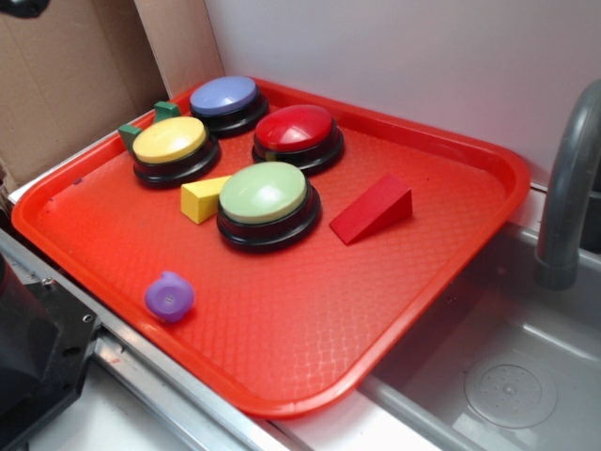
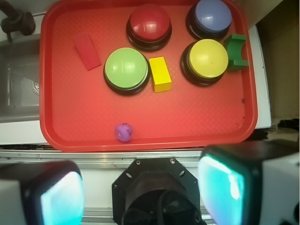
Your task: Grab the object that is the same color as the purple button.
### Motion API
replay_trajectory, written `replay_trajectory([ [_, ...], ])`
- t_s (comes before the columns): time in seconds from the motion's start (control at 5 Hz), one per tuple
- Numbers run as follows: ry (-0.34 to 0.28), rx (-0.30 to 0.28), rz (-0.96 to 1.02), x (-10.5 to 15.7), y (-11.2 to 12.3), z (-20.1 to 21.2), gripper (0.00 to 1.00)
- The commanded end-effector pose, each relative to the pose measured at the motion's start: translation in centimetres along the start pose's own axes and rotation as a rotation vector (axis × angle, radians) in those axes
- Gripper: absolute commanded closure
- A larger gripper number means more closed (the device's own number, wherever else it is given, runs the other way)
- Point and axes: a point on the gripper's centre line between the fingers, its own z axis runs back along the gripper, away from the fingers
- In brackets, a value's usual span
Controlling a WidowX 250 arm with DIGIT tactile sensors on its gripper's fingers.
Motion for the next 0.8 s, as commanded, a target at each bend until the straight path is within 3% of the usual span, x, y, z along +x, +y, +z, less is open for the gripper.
replay_trajectory([
  [0.0, 0.0, 0.0, 0.0, 0.0, 0.0, 0.0, 0.0],
  [0.2, -0.004, 0.008, -0.014, 0.8, -1.3, -3.5, 0.0],
  [0.4, 0.003, 0.093, 0.008, 1.1, -2.7, -6.7, 0.0],
  [0.6, 0.071, 0.105, -0.022, 1.3, -3.1, -10.2, 0.0],
])
